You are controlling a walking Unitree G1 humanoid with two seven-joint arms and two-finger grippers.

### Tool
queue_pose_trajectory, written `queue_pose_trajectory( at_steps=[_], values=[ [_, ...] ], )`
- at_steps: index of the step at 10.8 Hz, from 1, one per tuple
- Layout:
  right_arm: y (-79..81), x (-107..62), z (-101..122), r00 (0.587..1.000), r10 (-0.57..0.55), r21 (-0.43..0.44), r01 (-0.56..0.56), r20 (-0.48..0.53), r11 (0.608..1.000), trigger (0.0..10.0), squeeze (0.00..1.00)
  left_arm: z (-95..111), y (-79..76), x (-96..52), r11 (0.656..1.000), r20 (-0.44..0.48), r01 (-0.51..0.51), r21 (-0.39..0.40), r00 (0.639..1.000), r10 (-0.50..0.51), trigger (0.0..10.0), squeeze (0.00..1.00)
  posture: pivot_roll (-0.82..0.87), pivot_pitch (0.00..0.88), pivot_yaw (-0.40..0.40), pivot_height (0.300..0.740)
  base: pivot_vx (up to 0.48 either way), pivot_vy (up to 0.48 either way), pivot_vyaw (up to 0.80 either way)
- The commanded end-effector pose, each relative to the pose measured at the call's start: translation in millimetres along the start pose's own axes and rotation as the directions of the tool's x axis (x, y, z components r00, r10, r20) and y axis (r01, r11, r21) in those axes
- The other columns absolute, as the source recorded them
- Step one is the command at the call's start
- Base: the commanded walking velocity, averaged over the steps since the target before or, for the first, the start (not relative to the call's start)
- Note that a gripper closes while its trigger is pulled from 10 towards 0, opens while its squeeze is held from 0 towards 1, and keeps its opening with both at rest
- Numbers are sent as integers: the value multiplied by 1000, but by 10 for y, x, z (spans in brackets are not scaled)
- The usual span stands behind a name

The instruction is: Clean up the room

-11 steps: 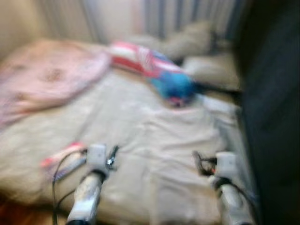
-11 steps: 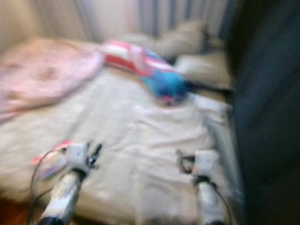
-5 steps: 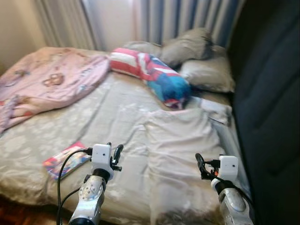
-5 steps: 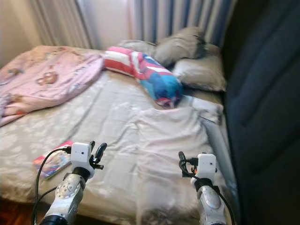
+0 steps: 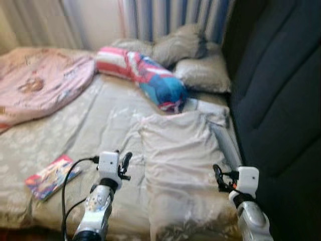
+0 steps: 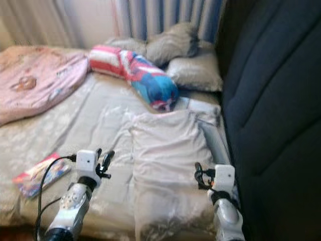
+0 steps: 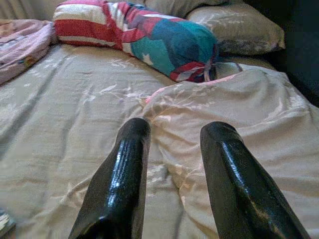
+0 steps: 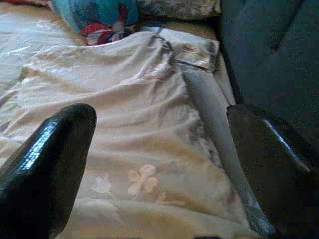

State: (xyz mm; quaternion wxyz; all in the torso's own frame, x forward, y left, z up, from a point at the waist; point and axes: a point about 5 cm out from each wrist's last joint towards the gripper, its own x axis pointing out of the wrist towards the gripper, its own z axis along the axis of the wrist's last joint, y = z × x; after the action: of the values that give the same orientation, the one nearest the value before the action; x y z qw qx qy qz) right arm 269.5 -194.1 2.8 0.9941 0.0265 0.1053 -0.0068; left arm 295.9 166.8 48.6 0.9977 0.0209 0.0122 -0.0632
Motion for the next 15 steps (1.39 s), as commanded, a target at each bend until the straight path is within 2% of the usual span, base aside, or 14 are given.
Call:
queue_pose_trajectory(
  at_steps=[1, 2, 4, 5, 10, 14, 15],
  values=[
    [-9, 4, 8, 1000, -6, 4, 6, 3, 1000, 10000, 0, -40, 3, -16, 1000, -17, -4, -6, 1000, 4, 10000, 0, 51, 40, -23, 740, 0, 0, 0],
    [-19, 11, 6, 1000, -15, 10, 15, -5, 1000, 10000, 0, -38, 6, -18, 1000, -16, -8, -5, 1000, 8, 10000, 0, 51, 42, -25, 740, 0, 0, 0],
    [-15, 12, -7, 1000, -16, 10, 17, -19, 1000, 10000, 0, -36, 13, -20, 1000, -13, -11, -2, 1000, 11, 10000, 0, 53, 45, -26, 740, 0, -180, -725],
    [-14, 9, 7, 1000, -17, 1, 17, -2, 1000, 10000, 0, -35, 17, -21, 1000, -12, -13, -3, 1000, 12, 10000, 0, 53, 47, -26, 740, 0, -364, 0],
    [-6, 8, 4, 1000, -15, 2, 15, -2, 1000, 10000, 0, -36, 34, -26, 1000, -15, -17, 2, 1000, 17, 10000, 0, 57, 51, -24, 740, 0, 0, 0],
    [-2, 7, 1, 1000, -18, 16, 18, -2, 1000, 10000, 0, -33, 31, -28, 1000, -12, -14, 3, 1000, 14, 10000, 0, 56, 53, -24, 740, 0, -276, 0],
    [-3, 8, -2, 1000, -18, 18, 18, -5, 1000, 10000, 0, -32, 30, -27, 1000, -11, -14, 2, 1000, 14, 10000, 0, 56, 52, -25, 740, 0, -277, -781]
  ],
)
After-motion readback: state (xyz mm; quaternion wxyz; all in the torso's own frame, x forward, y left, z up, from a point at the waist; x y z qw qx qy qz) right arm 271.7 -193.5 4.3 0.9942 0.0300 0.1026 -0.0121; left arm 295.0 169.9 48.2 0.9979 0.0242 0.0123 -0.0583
